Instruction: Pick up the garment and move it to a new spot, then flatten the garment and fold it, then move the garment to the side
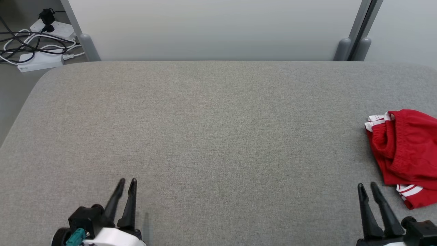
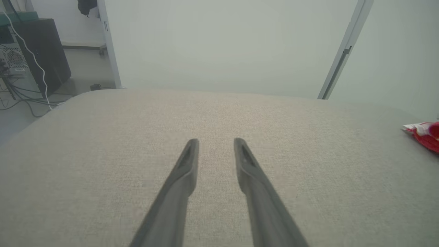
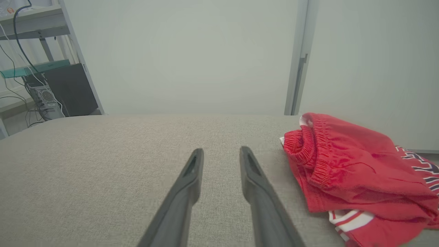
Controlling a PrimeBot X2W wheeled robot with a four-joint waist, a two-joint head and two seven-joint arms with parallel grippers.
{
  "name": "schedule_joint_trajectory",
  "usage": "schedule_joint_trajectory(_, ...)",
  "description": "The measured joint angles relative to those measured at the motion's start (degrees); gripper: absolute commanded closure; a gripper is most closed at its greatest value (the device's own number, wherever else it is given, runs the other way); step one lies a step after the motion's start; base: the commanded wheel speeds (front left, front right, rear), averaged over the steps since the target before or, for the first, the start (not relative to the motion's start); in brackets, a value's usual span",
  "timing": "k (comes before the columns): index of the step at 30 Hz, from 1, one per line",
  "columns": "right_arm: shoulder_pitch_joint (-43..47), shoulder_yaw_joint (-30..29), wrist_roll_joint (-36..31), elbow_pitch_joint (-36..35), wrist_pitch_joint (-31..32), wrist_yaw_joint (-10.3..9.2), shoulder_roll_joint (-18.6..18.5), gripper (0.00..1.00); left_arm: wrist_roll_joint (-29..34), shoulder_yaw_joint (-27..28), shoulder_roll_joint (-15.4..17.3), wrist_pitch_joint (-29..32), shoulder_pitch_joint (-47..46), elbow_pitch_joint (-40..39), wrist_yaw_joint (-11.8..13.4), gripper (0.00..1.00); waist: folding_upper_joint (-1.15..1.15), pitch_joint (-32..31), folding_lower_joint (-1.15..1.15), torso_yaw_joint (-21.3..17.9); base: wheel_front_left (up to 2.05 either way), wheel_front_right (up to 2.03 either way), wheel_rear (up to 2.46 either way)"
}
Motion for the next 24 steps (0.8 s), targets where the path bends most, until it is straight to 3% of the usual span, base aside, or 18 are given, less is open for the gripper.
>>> schedule_joint_trajectory(24,-0.3,0.2,15.6,3.3,2.5,0.00,-0.1,1.00,-12.1,2.2,-2.1,3.2,1.3,2.2,-1.8,1.00,0.00,-0.5,0.02,0.2,0.00,0.00,0.00)
